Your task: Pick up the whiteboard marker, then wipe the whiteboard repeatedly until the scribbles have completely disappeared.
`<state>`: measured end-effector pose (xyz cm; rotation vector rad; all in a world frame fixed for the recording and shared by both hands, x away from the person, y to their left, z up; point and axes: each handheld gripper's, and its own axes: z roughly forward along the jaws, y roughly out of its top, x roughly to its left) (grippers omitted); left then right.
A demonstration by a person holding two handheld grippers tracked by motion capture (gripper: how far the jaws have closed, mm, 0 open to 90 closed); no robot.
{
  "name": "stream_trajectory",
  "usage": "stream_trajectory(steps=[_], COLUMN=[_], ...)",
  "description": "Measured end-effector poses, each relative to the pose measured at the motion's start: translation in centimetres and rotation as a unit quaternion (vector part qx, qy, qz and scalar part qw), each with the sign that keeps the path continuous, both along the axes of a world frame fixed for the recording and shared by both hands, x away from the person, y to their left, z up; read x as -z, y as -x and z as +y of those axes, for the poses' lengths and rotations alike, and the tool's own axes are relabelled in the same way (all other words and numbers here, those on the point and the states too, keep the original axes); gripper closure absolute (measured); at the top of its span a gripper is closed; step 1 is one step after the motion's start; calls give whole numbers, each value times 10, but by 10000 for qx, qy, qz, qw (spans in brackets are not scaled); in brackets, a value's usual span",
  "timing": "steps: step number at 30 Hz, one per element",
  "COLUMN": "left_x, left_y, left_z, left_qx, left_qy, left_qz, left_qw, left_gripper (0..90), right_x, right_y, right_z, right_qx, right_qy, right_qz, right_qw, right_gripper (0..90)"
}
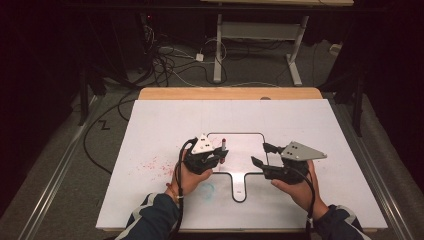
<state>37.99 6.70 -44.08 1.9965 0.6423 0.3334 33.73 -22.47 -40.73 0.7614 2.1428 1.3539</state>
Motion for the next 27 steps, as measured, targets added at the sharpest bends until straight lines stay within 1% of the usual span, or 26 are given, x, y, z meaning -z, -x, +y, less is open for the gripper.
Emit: stream_trajectory(steps=[1, 4, 5, 6, 7, 8, 9, 11, 14, 15, 16, 18, 21, 23, 25, 27], left_x=[0, -2, -3, -4, -5, -6, -6, -6, -6, -7, -7, -9, -12, -13, -13, -14], left_y=[0, 0, 0, -1, -1, -2, -2, -3, -5, -6, -7, -9, -14, -21, -30, -39], left_z=[1, 5, 7, 8, 9, 10, 11, 11, 11, 11, 11, 12, 14, 17, 17, 18], left_qx=[-1, -11, -18, -27, -35, -34, -34, -41, -29, -16, -13, -12, -28, -60, -89, -108], left_qy=[-4, -30, -33, -47, -47, -36, -22, -29, -45, -54, -43, -77, -24, 19, -16, 43], left_qz=[-12, -54, -68, -80, -109, -107, -113, -116, -122, -124, -120, -153, -219, -195, -238, -225], left_qw=[10000, 10000, 10000, 10000, 9999, 9999, 9999, 9999, 9999, 9999, 9999, 9999, 9998, 9998, 9997, 9997], left_gripper=[788, 788, 788, 788, 788, 788, 788, 788, 788, 788, 788, 788, 788, 788, 788, 788], right_x=[4, 7, 10, 10, 13, 14, 14, 17, 23, 25, 30, 33, 40, 42, 43, 44], right_y=[3, 5, 8, 8, 11, 12, 12, 16, 21, 23, 26, 27, 34, 36, 37, 37], right_z=[-9, -19, -26, -26, -33, -36, -36, -42, -50, -53, -56, -57, -61, -63, -63, -64], right_qx=[158, 208, 345, 345, 435, 463, 463, 533, 609, 620, 652, 639, 606, 581, 579, 637], right_qy=[93, 51, 96, 96, 204, 255, 255, 300, 441, 476, 629, 665, 808, 836, 861, 885], right_qz=[-129, -173, -282, -282, -406, -446, -446, -482, -577, -573, -548, -522, -366, -319, -317, -300], right_qw=[9997, 9996, 9990, 9990, 9980, 9976, 9976, 9970, 9955, 9953, 9944, 9944, 9942, 9943, 9941, 9936], right_gripper=[348, 315, 298, 298, 287, 280, 280, 275, 281, 281, 281, 280, 273, 264, 264, 264])
